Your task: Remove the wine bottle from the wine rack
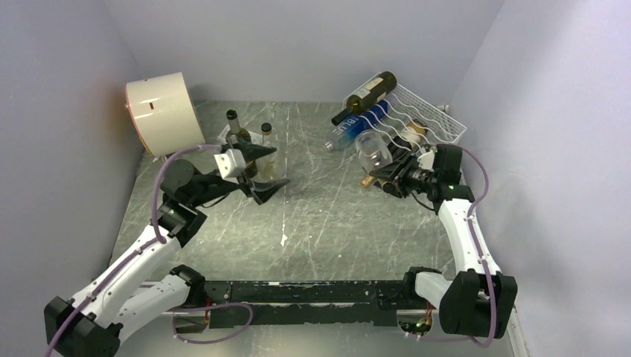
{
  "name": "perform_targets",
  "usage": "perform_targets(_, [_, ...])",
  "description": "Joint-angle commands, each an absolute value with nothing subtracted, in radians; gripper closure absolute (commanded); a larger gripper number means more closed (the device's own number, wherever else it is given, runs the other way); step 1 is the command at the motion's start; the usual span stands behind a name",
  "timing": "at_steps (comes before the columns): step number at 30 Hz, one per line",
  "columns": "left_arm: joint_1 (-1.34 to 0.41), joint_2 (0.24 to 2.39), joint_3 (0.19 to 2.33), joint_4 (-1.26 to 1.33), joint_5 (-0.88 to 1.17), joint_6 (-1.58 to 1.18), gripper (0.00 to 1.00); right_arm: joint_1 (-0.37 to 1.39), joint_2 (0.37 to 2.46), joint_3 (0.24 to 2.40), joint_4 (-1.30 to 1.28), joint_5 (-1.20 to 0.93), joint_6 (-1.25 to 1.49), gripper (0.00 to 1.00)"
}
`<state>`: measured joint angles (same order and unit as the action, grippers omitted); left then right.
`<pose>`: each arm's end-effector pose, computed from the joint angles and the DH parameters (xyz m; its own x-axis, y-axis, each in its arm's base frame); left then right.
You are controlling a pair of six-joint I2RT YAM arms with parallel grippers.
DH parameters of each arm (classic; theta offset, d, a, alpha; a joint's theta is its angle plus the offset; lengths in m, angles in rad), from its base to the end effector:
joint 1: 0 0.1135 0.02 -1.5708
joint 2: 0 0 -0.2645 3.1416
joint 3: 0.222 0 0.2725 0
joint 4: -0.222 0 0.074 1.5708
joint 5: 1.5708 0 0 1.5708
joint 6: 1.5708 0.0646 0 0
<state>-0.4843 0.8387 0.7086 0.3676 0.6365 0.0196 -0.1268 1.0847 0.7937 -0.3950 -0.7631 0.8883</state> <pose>0.1918 -0.1443 0.3649 0.2255 -0.1008 -0.9690 0.8814 0.4448 0.1589 0.2652 0.0112 0.2521 -0.7371 0.6593 -0.1483 0.2106 0.4327 0.8766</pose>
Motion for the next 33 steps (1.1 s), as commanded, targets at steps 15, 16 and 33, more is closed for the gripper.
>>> perform_targets(15, [-0.982, 1.163, 0.798, 0.017, 0.324, 0.446, 0.14, 0.359, 1.143, 0.831, -0.539, -0.853, 0.52, 1.0])
perform_targets(16, [-0.997, 1.172, 0.795, 0.018, 0.317, 0.463, 0.13, 0.366, 1.146, 0.827, -0.547, -0.863, 0.506, 1.0])
perform_targets(33, [-1.049, 1.447, 0.966, -0.023, 0.424, 0.497, 0.04, 0.393, 1.113, 0.801, -0.559, -0.918, 0.418, 1.0])
